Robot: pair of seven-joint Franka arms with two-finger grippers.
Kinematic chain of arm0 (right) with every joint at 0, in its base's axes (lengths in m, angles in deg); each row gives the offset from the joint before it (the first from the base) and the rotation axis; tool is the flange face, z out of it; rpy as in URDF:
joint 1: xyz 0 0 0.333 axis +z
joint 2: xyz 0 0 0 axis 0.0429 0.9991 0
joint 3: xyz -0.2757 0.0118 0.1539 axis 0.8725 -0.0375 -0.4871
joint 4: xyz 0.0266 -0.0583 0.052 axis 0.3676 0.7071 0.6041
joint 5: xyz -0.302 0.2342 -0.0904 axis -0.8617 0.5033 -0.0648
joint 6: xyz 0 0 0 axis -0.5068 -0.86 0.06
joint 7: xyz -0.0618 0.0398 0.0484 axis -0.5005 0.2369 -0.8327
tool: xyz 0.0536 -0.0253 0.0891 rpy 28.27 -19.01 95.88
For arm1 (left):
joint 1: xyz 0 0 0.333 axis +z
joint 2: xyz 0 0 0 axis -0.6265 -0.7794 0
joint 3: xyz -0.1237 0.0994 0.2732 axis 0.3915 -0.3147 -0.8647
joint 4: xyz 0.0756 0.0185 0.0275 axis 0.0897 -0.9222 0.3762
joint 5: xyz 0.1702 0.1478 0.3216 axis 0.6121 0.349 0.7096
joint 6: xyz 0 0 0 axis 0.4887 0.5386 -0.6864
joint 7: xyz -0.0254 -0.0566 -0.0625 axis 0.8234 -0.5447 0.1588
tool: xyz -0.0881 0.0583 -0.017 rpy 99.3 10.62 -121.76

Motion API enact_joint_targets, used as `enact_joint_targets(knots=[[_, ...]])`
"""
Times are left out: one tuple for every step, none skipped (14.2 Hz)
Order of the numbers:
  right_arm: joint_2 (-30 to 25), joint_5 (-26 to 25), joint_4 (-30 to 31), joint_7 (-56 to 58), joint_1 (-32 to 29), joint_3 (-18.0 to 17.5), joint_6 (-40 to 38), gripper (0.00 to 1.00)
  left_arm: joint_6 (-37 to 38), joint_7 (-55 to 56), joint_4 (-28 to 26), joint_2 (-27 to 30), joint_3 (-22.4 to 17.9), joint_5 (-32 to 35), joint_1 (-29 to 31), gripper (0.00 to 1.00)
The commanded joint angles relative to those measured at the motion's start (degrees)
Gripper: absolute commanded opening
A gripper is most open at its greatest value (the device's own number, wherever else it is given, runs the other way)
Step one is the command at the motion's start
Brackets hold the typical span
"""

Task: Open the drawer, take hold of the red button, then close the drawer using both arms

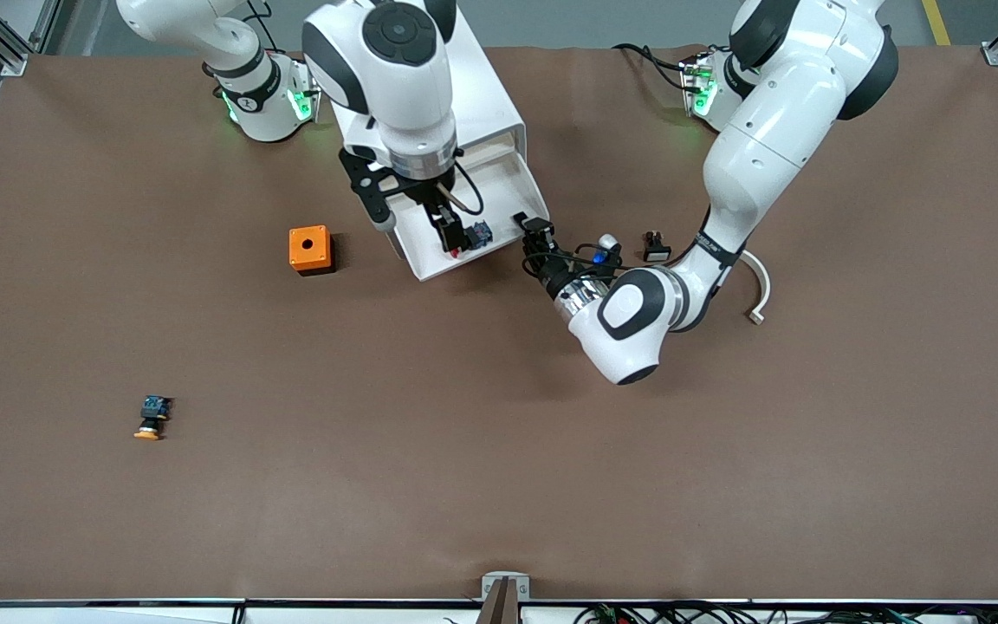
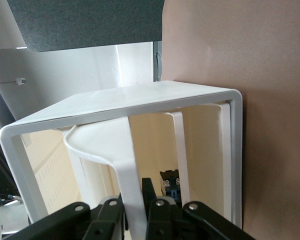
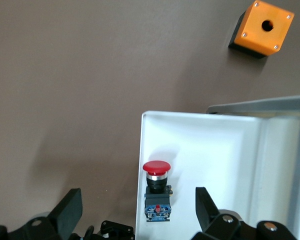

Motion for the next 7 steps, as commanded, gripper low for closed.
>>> enact_joint_targets(knots=[[1.5,-1.4,-0.1,-2.7,1.2,0.4,2.4,1.00,0.2,-0.4,0.5,-0.4,-0.6,-0.7,0.2,0.26],[2.1,-1.4,0.0,-3.7,1.3,0.4,3.4,1.00,0.1,-0.5,0.5,-0.4,-0.6,-0.7,0.2,0.51],[2.8,-1.4,0.1,-3.8,1.8,0.4,4.3,1.00,-0.1,-0.6,0.5,-0.3,-0.6,-0.7,0.2,0.77],[3.1,-1.4,0.8,-3.8,2.1,0.4,5.2,1.00,-0.1,-2.0,0.6,-0.3,-0.6,-0.7,0.3,1.00],[3.1,-1.4,2.1,-3.8,2.5,0.4,6.7,1.00,-0.4,-3.9,0.6,-0.2,-0.6,-0.7,0.5,1.00],[3.1,-1.4,3.1,-3.8,3.0,0.4,7.7,1.00,-0.4,-6.0,1.0,-0.2,-0.6,-0.7,0.5,1.00],[3.1,-1.5,3.7,-3.8,3.5,0.4,8.1,1.00,-0.4,-8.9,2.2,-0.2,-0.6,-0.7,1.0,1.00]])
